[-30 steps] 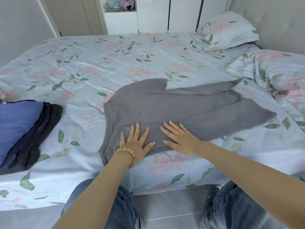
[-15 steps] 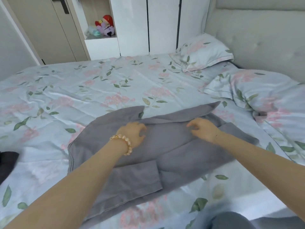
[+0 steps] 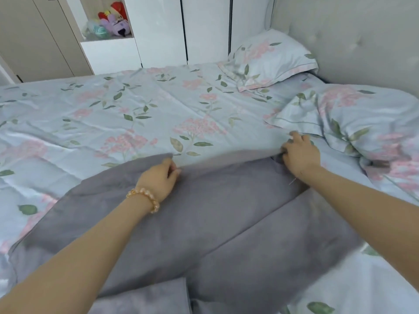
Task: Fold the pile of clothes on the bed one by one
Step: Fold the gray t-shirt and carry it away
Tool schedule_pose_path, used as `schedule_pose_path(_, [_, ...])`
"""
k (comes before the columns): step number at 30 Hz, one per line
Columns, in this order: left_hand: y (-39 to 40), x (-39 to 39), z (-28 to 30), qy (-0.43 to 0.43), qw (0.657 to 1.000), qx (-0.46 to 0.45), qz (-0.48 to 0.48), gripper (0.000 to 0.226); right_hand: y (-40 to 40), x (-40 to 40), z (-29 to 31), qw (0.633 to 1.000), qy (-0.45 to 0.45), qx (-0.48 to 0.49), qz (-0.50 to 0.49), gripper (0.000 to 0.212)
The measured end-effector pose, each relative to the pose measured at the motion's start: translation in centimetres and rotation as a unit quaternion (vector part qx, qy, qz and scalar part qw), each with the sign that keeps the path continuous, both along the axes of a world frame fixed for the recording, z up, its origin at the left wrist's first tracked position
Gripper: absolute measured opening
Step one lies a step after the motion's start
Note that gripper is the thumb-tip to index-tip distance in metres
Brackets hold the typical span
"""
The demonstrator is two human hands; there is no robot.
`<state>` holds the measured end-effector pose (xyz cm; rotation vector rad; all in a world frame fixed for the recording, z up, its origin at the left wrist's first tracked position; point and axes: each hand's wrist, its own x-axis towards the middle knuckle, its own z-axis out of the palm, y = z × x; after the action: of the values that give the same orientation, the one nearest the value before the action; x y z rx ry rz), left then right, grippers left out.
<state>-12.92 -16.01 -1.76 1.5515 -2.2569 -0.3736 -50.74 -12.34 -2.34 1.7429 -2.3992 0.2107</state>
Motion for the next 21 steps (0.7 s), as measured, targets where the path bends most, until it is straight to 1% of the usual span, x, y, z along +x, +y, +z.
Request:
schedule_pose_path(2, [-0.8, -0.2, 0.7, 0.07, 0.997, 0.032, 0.029, 0.023, -1.4, -1.1, 1.0, 0.999, -0.035, -0.004, 0.016, 0.02])
schedule_pose_path(4, [-1.7, -0.3, 1.0, 0.1, 0.993, 0.043, 0.053, 0.021, -2.9, -2.0, 2.2, 0.997, -0.059, -0.014, 0.052, 0.02])
schedule_pose_path(5, [-2.1, -0.3, 1.0, 0.108, 0.991, 0.048, 0.062, 0.02, -3.4, -2.0, 3.0, 0.991, -0.105, -0.032, 0.074, 0.02])
schedule_pose_path(6, [-2.5, -0.2, 0.8, 0.115, 0.989, 0.058, 0.07, 0.02, -3.7, -1.8, 3.8, 0.974, -0.204, -0.057, 0.078, 0.018])
schedule_pose_path(7, [-2.8, -0.1, 0.5, 0.121, 0.987, 0.073, 0.076, 0.022, -3.8, -1.4, 4.9, 0.938, -0.331, -0.073, 0.065, 0.016])
schedule_pose_path(8, [-3.0, 0.0, 0.0, 0.124, 0.985, 0.093, 0.081, 0.023, -3.9, -1.3, 5.6, 0.89, -0.446, -0.072, 0.056, 0.02])
schedule_pose_path(9, [-3.1, 0.2, -0.6, 0.127, 0.982, 0.115, 0.085, 0.023, -4.0, -1.3, 6.1, 0.846, -0.527, -0.058, 0.054, 0.022])
schedule_pose_path(10, [-3.1, 0.3, -1.3, 0.133, 0.978, 0.133, 0.089, 0.022, -4.3, -1.5, 6.3, 0.818, -0.57, -0.053, 0.054, 0.02])
schedule_pose_path(11, [-3.1, 0.5, -1.9, 0.145, 0.975, 0.145, 0.091, 0.022, -4.7, -1.7, 6.4, 0.81, -0.583, -0.045, 0.051, 0.013])
schedule_pose_path(12, [-3.1, 0.6, -2.3, 0.158, 0.972, 0.15, 0.092, 0.022, -5.0, -1.8, 6.4, 0.81, -0.584, -0.044, 0.041, 0.005])
schedule_pose_path(13, [-3.1, 0.7, -2.6, 0.169, 0.969, 0.154, 0.09, 0.022, -5.4, -2.1, 6.1, 0.825, -0.563, -0.047, 0.023, 0.02])
schedule_pose_path(14, [-3.2, 0.8, -2.9, 0.179, 0.967, 0.158, 0.087, 0.024, -5.9, -2.4, 5.7, 0.848, -0.527, -0.06, 0.005, 0.035])
schedule_pose_path(15, [-3.2, 0.9, -3.1, 0.191, 0.964, 0.163, 0.082, 0.024, -6.3, -2.5, 5.5, 0.883, -0.463, -0.077, 0.003, 0.038])
schedule_pose_path(16, [-3.3, 0.9, -3.2, 0.205, 0.961, 0.168, 0.076, 0.024, -6.7, -2.7, 5.3, 0.916, -0.39, -0.09, 0.006, 0.032])
schedule_pose_path(17, [-3.3, 0.9, -3.3, 0.218, 0.958, 0.171, 0.071, 0.024, -7.0, -2.5, 5.2, 0.936, -0.336, -0.102, 0.011, 0.03])
schedule_pose_path(18, [-3.3, 0.9, -3.4, 0.234, 0.954, 0.173, 0.068, 0.022, -7.4, -2.5, 5.0, 0.945, -0.307, -0.11, 0.016, 0.031])
schedule_pose_path(21, [-3.6, 1.1, -4.1, 0.302, 0.933, 0.181, 0.074, 0.015, -8.3, -2.5, 4.0, 0.943, -0.309, -0.122, 0.0, 0.025])
